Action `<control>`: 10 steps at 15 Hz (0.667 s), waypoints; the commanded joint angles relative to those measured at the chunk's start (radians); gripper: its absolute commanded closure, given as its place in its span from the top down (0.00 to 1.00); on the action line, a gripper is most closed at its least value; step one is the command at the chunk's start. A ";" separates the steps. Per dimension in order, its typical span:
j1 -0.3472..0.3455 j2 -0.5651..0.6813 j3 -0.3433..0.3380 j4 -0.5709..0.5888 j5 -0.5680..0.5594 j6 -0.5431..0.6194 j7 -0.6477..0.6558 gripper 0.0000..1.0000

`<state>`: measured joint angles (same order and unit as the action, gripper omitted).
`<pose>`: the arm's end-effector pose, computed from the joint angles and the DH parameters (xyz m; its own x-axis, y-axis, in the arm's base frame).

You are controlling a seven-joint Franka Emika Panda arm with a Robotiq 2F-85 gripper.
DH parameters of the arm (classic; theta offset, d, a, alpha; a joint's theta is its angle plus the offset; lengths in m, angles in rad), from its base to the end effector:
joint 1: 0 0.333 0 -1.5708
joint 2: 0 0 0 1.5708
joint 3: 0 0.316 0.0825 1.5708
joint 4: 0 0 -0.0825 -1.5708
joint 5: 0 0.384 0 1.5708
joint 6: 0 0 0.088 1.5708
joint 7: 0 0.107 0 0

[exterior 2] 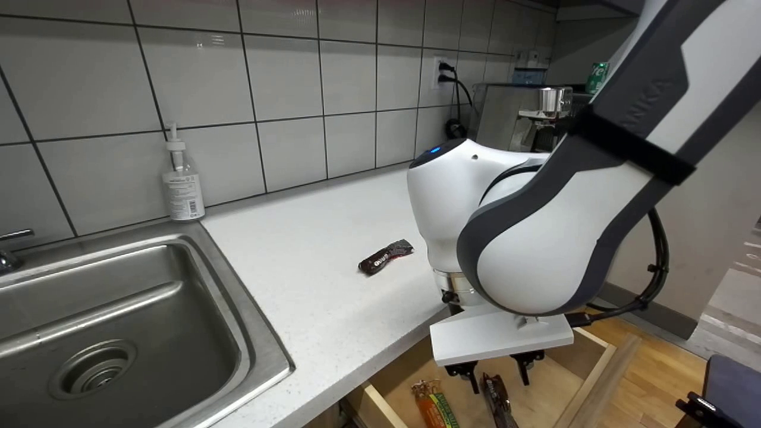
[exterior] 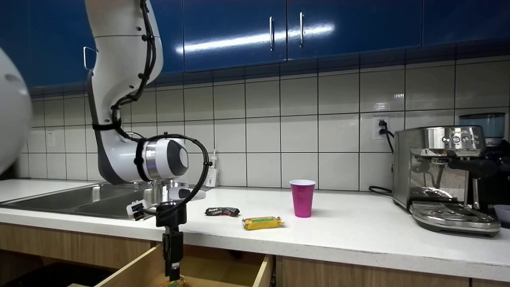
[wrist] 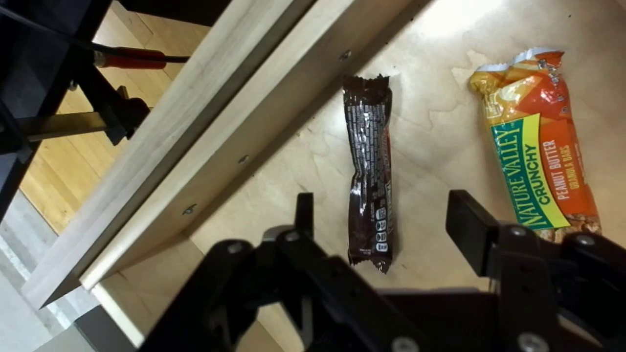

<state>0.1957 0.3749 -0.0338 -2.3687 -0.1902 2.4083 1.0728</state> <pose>0.4597 0.0726 0.1450 0.7205 -0.6882 -0.0853 -0.6295 -0.7007 0.3358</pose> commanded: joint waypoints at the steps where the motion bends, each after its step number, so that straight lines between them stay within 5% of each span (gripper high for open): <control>1: -0.005 -0.089 -0.001 -0.045 0.008 0.021 -0.028 0.99; 10: -0.033 -0.262 0.019 -0.040 0.024 -0.018 -0.054 1.00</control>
<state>0.1917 0.1916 -0.0341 -2.3896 -0.1874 2.4181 1.0669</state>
